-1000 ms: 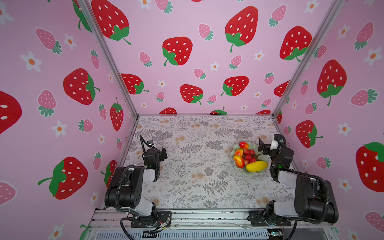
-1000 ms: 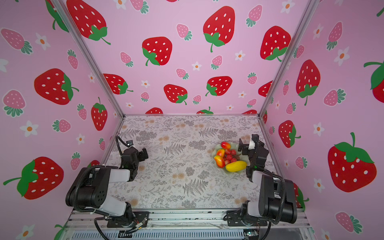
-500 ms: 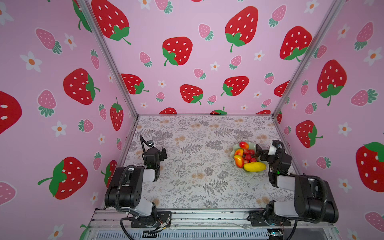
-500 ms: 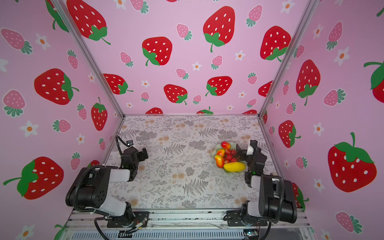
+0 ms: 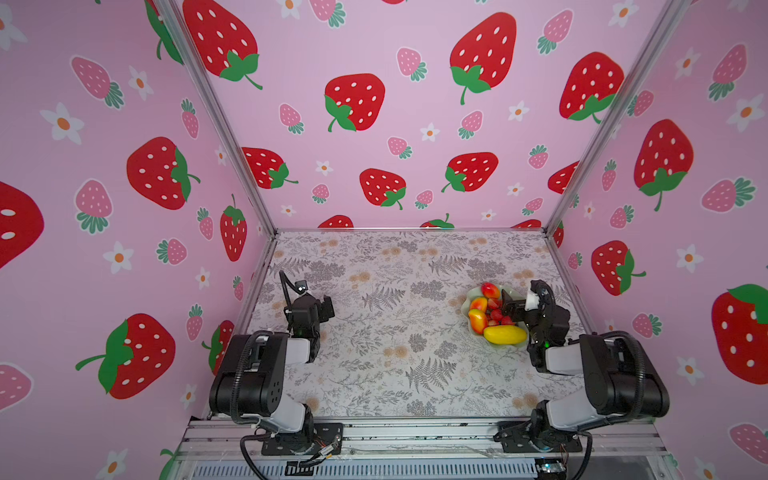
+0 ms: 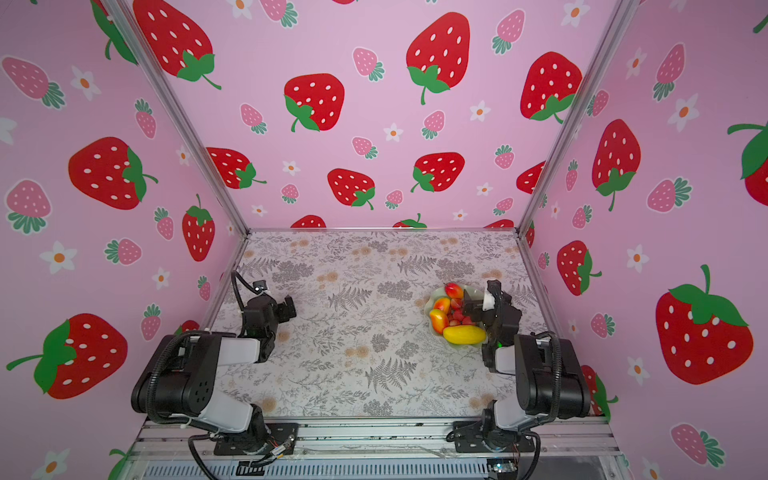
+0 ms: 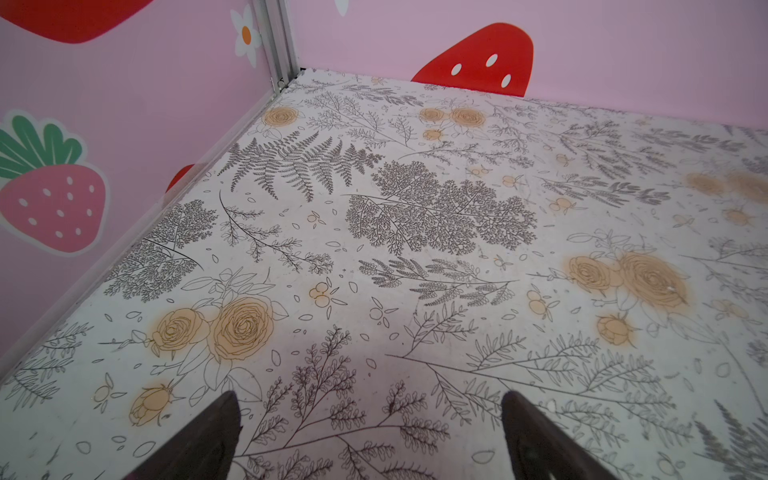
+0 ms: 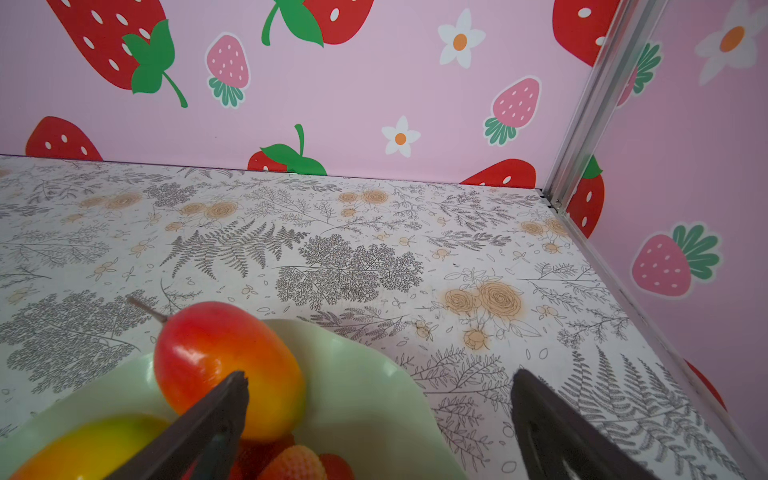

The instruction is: Place and organize the fake fruits in the fruit bowl

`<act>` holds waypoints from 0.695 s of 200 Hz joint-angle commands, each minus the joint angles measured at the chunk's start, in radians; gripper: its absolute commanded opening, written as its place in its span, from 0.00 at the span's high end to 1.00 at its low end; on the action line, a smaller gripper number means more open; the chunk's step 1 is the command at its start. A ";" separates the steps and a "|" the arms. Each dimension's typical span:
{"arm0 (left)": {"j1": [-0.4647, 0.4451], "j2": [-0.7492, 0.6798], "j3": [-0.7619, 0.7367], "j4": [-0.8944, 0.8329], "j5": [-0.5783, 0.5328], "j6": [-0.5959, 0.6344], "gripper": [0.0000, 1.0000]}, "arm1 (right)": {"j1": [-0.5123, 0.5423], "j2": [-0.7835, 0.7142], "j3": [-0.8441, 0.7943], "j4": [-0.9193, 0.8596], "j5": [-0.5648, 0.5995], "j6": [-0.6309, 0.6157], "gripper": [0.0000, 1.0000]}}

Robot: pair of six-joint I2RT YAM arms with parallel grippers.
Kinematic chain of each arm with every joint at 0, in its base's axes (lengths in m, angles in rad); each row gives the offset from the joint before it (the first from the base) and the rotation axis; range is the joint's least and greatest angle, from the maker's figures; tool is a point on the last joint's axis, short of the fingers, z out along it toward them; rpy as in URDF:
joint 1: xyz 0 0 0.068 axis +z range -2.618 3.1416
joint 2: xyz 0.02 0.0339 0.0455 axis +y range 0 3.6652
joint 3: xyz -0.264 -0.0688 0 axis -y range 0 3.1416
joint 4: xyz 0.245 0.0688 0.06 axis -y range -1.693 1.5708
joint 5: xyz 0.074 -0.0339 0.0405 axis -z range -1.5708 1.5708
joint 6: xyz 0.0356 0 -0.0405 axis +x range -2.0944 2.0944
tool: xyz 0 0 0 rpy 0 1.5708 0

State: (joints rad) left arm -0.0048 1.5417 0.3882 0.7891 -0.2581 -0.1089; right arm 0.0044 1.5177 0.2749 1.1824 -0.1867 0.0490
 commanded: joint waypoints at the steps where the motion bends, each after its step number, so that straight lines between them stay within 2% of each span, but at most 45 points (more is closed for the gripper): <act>1: -0.004 -0.004 0.029 0.030 -0.001 0.006 0.01 | 0.018 0.019 0.042 -0.037 0.045 -0.029 0.01; 64: -0.005 -0.004 0.029 0.030 -0.001 0.006 0.01 | 0.025 0.020 0.048 -0.049 0.056 -0.032 0.01; 139: -0.005 -0.003 0.025 0.034 0.004 0.008 0.01 | 0.055 0.039 0.109 -0.144 0.118 -0.049 0.01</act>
State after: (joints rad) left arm -0.0067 1.5417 0.3882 0.7891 -0.2577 -0.1089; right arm 0.0536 1.5490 0.3676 1.0637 -0.0940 0.0204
